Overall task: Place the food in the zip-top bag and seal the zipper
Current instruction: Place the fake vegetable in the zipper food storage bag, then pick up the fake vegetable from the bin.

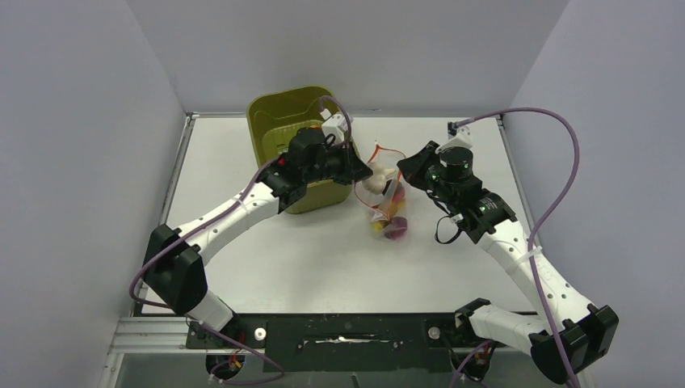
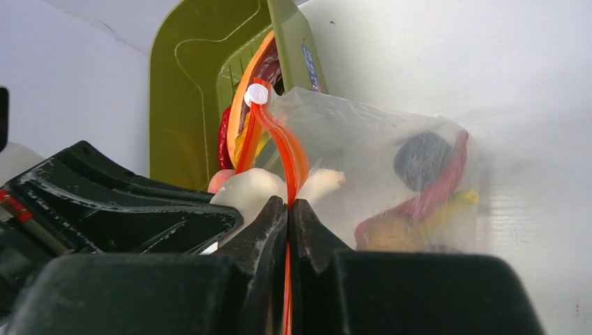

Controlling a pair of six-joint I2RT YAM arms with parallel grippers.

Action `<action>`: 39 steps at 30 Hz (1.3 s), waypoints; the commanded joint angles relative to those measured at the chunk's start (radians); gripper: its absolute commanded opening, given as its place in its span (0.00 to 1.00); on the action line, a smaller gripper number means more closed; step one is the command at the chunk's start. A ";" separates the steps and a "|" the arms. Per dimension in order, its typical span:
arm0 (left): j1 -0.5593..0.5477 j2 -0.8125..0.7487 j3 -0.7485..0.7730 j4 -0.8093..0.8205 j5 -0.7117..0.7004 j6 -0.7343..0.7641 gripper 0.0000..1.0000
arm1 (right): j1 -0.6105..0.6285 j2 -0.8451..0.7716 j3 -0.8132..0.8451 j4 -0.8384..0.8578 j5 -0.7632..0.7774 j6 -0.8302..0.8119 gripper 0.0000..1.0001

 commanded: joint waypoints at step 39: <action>0.228 0.037 0.106 -0.112 -0.035 0.223 0.56 | -0.007 -0.109 -0.071 -0.008 0.026 -0.068 0.00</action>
